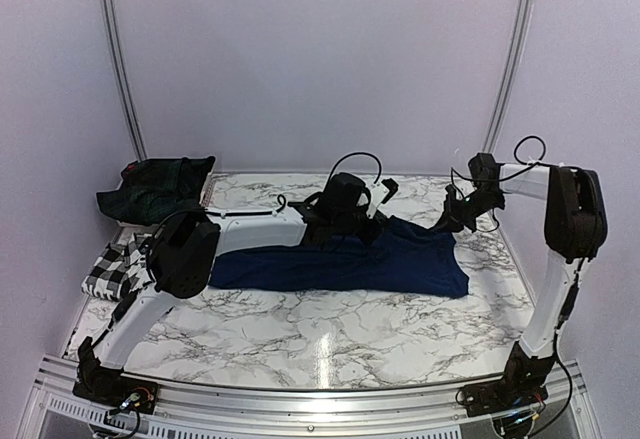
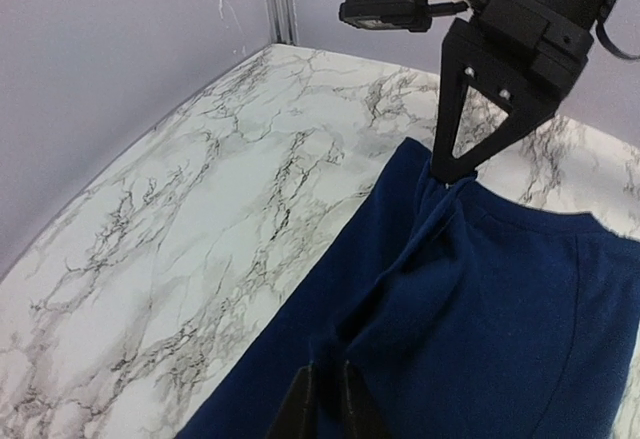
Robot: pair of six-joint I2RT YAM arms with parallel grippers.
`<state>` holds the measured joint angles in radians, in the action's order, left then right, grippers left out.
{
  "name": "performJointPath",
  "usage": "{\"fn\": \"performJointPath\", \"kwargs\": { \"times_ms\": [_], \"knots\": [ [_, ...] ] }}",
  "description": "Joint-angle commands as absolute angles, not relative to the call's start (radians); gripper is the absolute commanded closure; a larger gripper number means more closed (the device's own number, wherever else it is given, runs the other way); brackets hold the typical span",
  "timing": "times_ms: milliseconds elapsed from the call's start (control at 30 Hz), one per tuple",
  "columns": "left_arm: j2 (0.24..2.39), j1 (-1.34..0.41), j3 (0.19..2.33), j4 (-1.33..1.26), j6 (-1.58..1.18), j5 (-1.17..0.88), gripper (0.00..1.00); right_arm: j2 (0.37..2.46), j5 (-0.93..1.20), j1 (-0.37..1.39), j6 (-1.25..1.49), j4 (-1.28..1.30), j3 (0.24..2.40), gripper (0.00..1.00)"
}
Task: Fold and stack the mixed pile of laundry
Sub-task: Smooth out the rectangle-folded T-shirt at the center of the board.
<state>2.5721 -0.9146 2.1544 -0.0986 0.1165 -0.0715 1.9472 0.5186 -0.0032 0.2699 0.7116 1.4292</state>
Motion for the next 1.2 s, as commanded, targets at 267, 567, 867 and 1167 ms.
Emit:
{"fn": "performJointPath", "kwargs": {
  "times_ms": [267, 567, 867, 1167],
  "knots": [
    [2.441, -0.899, 1.915, -0.011, 0.290, -0.082, 0.76, 1.865, 0.495, 0.054, 0.261, 0.699, 1.333, 1.00],
    [2.203, -0.881, 1.654, -0.190, 0.127, 0.084, 0.40, 1.735, 0.484, 0.078, 0.276, 0.636, 1.104, 1.00],
    [2.015, -0.809, 1.529, -0.067, -0.137, 0.160, 0.01, 1.634, 0.398, 0.071, 0.244, 0.681, 1.169, 0.56],
    [1.895, -0.748, 1.398, 0.077, -0.249, 0.170, 0.01, 1.716, 0.422, 0.159, 0.223, 0.623, 1.330, 0.54]
  ]
}}
